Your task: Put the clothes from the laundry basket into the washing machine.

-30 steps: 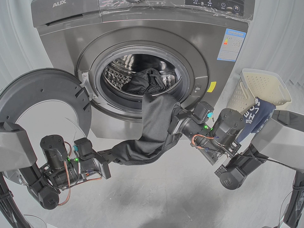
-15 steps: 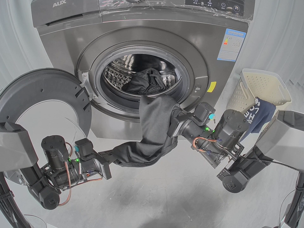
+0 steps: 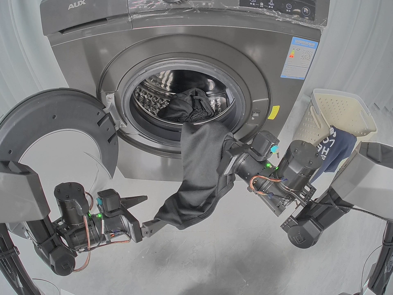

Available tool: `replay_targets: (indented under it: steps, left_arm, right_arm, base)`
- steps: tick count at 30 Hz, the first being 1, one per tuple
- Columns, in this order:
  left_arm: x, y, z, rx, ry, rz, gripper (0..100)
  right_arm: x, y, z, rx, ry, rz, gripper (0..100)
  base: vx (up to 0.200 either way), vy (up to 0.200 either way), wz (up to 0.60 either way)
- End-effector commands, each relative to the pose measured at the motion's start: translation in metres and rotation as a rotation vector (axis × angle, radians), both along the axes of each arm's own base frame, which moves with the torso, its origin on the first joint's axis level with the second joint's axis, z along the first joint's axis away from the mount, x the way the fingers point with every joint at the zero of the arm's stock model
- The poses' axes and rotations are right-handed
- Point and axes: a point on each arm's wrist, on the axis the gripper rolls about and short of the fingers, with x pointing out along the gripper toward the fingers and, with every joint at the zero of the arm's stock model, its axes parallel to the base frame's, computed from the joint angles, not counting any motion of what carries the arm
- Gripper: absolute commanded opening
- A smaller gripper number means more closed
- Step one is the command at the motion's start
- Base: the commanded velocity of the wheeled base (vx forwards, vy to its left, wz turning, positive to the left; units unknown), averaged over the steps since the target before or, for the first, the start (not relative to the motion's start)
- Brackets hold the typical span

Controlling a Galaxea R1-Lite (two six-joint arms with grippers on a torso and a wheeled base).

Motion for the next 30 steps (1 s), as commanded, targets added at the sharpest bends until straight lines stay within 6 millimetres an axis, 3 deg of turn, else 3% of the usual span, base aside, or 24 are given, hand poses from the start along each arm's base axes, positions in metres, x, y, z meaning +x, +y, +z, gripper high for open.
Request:
replay_targets:
  steps: [1,2,12,18,27,28,30]
  left_arm:
    - [-0.010,0.002,-0.016,0.039,0.078,-0.013,100]
    - [-0.018,0.000,-0.027,0.081,0.115,-0.051,100]
    - [-0.033,0.002,-0.036,0.121,0.163,-0.091,100]
    - [-0.031,0.000,-0.042,0.141,0.167,-0.119,100]
    - [-0.024,-0.005,-0.033,0.119,0.110,-0.124,100]
    - [-0.024,-0.008,-0.022,0.096,0.060,-0.130,100]
    - [-0.024,-0.009,-0.018,0.087,0.047,-0.131,100]
  right_arm:
    - [0.003,-0.002,0.002,0.005,-0.007,-0.009,0]
    - [0.003,-0.003,0.004,0.009,-0.011,-0.012,0]
    - [0.002,-0.006,0.012,0.026,-0.027,-0.025,0]
    - [0.001,-0.004,0.011,0.023,-0.025,-0.020,0]
    - [-0.003,0.001,0.005,0.012,-0.007,0.000,0]
    - [-0.004,0.003,0.002,0.007,-0.001,0.004,0]
    - [-0.005,0.004,0.001,0.004,0.000,0.005,0]
  base:
    - [0.000,0.000,0.00]
    - [0.000,0.000,0.00]
    - [0.000,0.000,0.00]
    - [0.000,0.000,0.00]
    - [0.000,0.000,0.00]
    - [0.000,0.000,0.00]
    - [0.000,0.000,0.00]
